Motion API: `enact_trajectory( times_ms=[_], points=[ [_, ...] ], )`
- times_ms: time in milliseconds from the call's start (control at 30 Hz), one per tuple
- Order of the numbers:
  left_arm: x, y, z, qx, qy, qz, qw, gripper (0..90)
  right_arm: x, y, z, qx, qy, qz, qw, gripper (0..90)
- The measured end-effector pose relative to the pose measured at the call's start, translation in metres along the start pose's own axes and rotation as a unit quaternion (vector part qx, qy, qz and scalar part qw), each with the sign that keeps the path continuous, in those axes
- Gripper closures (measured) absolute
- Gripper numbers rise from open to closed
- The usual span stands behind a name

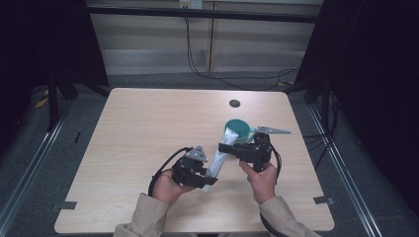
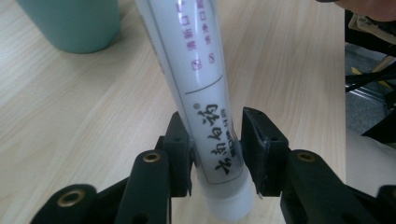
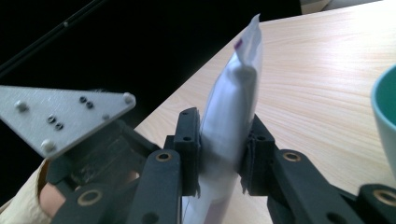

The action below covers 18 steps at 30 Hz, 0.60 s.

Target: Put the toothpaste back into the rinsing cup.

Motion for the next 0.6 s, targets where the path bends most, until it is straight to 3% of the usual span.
enact_trajectory(
  times_ms=[200, 433, 533, 600],
  points=[
    [-0.004, 0.005, -0.011, 0.007, 0.001, -0.001, 1.0, 60.5, -0.004, 0.0, 0.0, 0.022, 0.008, 0.007, 0.9997, 74.2],
    [-0.004, 0.003, -0.013, 0.011, 0.007, 0.0, 0.9999, 58.8, -0.006, 0.0, -0.002, 0.023, 0.002, 0.014, 0.9996, 75.5],
    [-0.001, -0.001, -0.01, 0.002, 0.01, 0.0, 0.9999, 45.6, -0.008, -0.003, 0.0, 0.03, -0.001, 0.036, 0.9989, 76.2],
    [0.002, -0.004, -0.006, -0.012, 0.011, -0.003, 0.9999, 39.2, -0.012, -0.001, 0.004, 0.032, 0.001, 0.038, 0.9988, 76.3]
  ],
)
Point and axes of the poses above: each handheld gripper's, and its own axes: z roughly backward along the jaws, x roughly out of its underside, y roughly to its right, the point moved 5 cm from there along -z, roughly forward along the jaws, and after that the axes turned 4 degrees about y, right-handed, at the moved point
